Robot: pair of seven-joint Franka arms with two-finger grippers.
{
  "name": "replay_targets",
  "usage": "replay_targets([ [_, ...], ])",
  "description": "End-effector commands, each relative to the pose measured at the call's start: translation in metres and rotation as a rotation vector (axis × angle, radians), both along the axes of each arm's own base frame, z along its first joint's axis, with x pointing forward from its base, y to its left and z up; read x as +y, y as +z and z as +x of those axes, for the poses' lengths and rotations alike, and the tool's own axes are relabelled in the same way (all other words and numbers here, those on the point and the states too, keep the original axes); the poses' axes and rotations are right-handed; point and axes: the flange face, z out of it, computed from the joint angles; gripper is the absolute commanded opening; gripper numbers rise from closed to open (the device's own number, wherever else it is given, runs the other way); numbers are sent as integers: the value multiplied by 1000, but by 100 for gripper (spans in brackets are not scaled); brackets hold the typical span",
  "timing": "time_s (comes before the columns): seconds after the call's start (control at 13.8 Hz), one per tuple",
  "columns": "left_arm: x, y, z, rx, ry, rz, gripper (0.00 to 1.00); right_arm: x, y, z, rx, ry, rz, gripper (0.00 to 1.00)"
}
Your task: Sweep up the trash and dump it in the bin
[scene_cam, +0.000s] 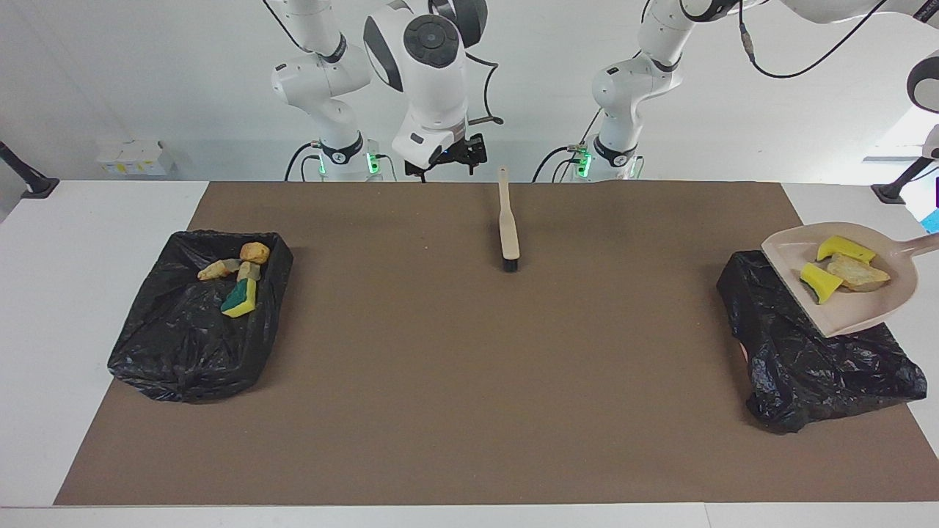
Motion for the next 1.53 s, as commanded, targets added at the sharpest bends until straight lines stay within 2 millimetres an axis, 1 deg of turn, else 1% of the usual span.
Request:
replay_targets([
  [0.0, 0, 8, 10, 7, -1, 136, 0, -46, 21, 12, -44, 86, 18, 100],
  [0.07, -7, 8, 13, 20, 25, 197, 0, -63, 25, 19, -58, 111, 26, 100],
  [0.15, -15, 12, 16, 13, 47, 260, 0, -85, 27, 27, -69, 132, 26, 100],
  [0.22, -15, 12, 17, 26, 46, 304, 0, -101, 27, 33, -81, 171, 14, 100],
  [0.29, -19, 15, 18, 42, 32, 351, 0, -112, 29, 38, -98, 204, 5, 100],
  [0.44, -18, 20, 18, 70, 28, 449, 0, -137, 43, 48, -141, 221, -14, 100],
  [0.58, -19, 24, 17, 80, 64, 534, 0, -167, 46, 60, -170, 164, -21, 100],
  [0.65, -27, 30, 20, 78, 68, 578, 0, -182, 48, 64, -182, 135, -22, 100],
  [0.8, -40, 36, 22, 89, 105, 670, 0, -210, 50, 73, -215, 76, -33, 100],
  [0.87, -56, 38, 25, 71, 136, 695, 0, -226, 51, 78, -235, 51, -46, 100],
  [0.95, -61, 40, 24, 73, 165, 720, 0, -238, 51, 83, -262, 38, -62, 100],
  [1.02, -71, 40, 25, 87, 168, 746, 0, -248, 52, 87, -283, 27, -83, 100],
  [1.09, -80, 42, 27, 91, 163, 765, 0, -262, 52, 88, -287, -2, -94, 100],
  [1.24, -88, 45, 28, 105, 158, 815, 0, -297, 54, 87, -288, -96, -92, 100],
  [1.31, -89, 47, 28, 114, 159, 839, 0, -303, 55, 86, -288, -127, -93, 100],
  [1.38, -89, 49, 27, 123, 162, 860, 0, -304, 55, 86, -288, -167, -98, 100],
  [1.45, -96, 49, 29, 127, 159, 867, 0, -304, 55, 86, -281, -199, -103, 100],
])
